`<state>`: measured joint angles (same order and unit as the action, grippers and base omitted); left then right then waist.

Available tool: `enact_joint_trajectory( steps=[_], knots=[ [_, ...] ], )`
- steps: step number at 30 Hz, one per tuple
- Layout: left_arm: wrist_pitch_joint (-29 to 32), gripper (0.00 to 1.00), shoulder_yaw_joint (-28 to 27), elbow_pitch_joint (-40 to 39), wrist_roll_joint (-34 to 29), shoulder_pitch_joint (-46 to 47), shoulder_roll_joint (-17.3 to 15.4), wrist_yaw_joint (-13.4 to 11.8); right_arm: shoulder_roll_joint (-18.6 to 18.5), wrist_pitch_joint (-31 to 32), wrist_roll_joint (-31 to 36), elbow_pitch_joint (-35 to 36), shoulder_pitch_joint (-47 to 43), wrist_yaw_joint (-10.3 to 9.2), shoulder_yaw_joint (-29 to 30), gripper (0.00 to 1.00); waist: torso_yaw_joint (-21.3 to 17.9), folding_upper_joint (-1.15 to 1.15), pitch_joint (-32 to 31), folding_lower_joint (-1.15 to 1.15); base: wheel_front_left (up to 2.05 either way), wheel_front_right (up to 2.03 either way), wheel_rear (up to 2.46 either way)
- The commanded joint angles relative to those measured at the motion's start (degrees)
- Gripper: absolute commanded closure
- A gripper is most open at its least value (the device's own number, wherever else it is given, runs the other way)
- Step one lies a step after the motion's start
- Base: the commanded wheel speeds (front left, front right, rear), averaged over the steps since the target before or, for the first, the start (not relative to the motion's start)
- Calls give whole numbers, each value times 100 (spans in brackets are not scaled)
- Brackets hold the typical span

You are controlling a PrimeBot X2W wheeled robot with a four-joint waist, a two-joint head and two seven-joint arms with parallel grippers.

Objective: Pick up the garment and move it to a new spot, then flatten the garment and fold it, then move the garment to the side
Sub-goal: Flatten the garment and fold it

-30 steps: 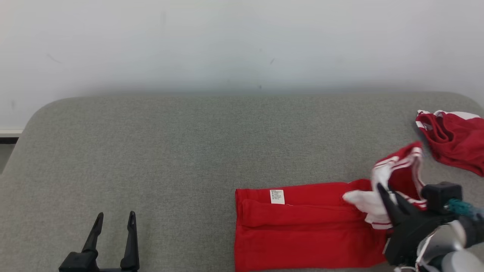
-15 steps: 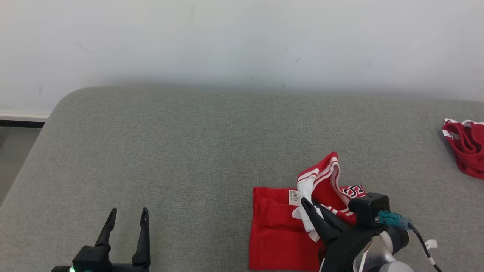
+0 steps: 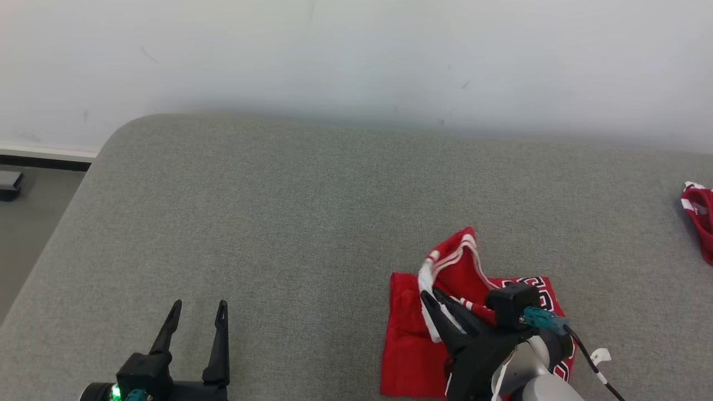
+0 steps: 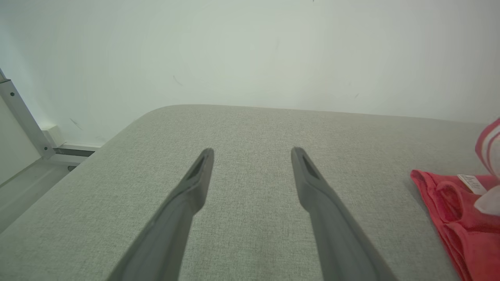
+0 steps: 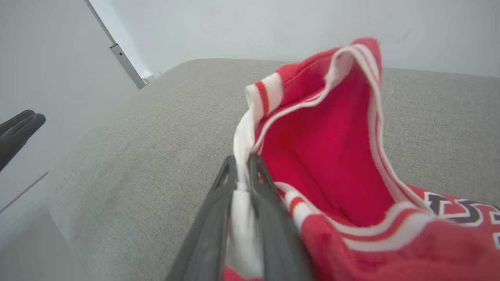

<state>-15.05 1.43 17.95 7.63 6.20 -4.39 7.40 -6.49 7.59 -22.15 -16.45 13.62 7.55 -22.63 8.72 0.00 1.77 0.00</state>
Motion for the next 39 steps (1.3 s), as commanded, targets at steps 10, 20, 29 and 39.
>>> enact_joint_trajectory(
  steps=[10,20,29,39],
  knots=[
    [-16,0,-66,36,69,-68,-32,9,-230,-738,32,281,242,-17,235,0,-152,0,-91,0,0,0,0],
    [-16,0,-124,-44,50,-193,-64,10,-520,-897,137,792,-303,-17,1182,0,-382,0,-164,0,0,0,0],
    [-16,0,-68,-71,49,-168,-28,11,-642,-586,113,673,-341,-17,1356,0,-353,0,-145,0,0,0,0],
    [-16,0,24,-36,102,-24,-44,4,-734,-490,47,-247,336,-17,987,0,-4,0,-5,0,0,0,0]
  ],
)
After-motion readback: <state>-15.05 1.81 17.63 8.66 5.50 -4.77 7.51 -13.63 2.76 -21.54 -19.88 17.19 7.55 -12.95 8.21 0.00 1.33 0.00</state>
